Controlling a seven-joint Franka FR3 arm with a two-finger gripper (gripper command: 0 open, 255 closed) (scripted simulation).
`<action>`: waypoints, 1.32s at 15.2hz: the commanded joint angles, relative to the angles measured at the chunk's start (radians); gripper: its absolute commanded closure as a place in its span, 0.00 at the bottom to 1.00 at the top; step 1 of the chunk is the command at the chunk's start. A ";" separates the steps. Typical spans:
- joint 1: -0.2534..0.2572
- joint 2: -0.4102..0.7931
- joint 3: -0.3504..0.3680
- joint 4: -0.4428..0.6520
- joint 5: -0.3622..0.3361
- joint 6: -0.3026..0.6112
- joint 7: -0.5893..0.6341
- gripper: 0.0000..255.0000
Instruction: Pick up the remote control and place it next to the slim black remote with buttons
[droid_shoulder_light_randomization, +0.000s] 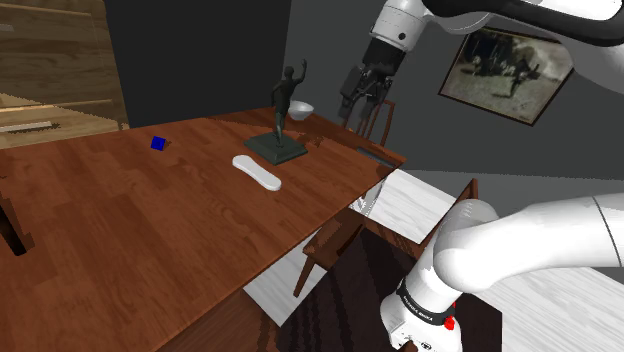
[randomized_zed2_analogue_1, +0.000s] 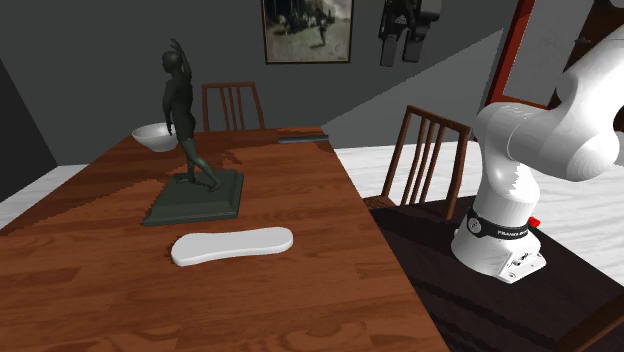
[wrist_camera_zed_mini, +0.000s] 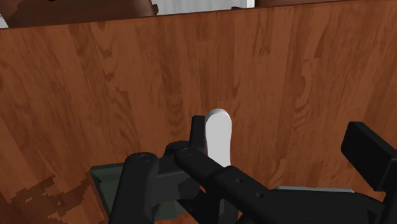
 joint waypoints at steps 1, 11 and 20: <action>0.000 0.000 0.000 0.000 0.000 0.000 0.000 0.00; 0.013 0.304 0.024 0.001 -0.015 0.267 -0.019 0.00; 0.020 0.628 0.040 0.112 -0.038 0.448 -0.022 0.00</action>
